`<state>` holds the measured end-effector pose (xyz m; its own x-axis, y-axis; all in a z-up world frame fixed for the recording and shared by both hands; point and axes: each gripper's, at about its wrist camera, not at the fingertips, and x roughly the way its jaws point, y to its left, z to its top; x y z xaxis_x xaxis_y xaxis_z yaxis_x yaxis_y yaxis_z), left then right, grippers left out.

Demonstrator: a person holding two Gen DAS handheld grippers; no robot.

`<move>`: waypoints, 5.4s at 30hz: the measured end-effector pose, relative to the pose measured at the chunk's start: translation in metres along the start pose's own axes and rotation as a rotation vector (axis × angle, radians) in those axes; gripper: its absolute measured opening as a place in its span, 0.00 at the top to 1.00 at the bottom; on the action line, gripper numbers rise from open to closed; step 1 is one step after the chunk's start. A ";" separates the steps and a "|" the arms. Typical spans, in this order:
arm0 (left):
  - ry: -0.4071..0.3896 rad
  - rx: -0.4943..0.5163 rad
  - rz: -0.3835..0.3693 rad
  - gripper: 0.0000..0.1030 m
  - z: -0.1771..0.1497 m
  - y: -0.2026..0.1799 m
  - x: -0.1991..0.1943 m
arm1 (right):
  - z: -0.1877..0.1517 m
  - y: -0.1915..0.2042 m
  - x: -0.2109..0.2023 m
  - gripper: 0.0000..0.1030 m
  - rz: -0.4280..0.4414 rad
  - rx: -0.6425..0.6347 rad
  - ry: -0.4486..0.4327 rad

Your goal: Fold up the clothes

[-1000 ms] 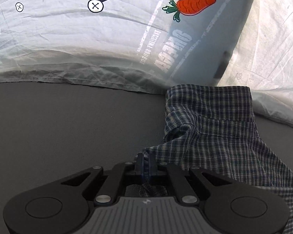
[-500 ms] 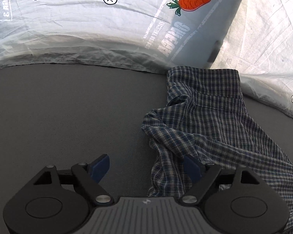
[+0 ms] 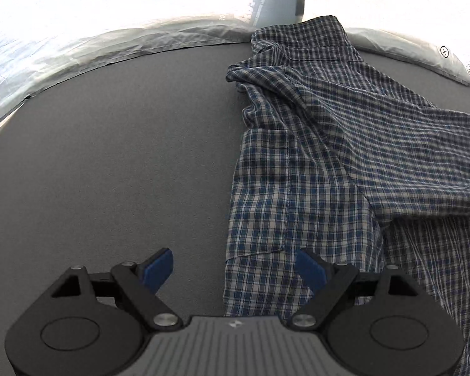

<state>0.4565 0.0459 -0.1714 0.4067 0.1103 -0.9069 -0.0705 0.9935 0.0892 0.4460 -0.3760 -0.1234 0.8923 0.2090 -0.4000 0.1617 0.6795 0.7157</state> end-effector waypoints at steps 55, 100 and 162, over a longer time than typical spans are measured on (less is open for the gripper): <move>0.213 -0.004 -0.067 0.14 -0.220 0.065 -0.084 | -0.293 0.079 -0.107 0.83 0.128 -0.043 0.691; 0.169 0.041 -0.091 0.13 -0.162 0.090 -0.109 | -0.303 0.067 -0.100 0.79 0.091 0.022 0.792; -0.270 -0.122 -0.238 0.17 0.097 -0.014 -0.009 | -0.089 -0.006 0.025 0.65 -0.046 0.139 0.327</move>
<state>0.5426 0.0341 -0.1243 0.6489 -0.1036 -0.7538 -0.0468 0.9834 -0.1755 0.4302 -0.3126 -0.1889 0.7041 0.4098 -0.5799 0.2748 0.5958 0.7547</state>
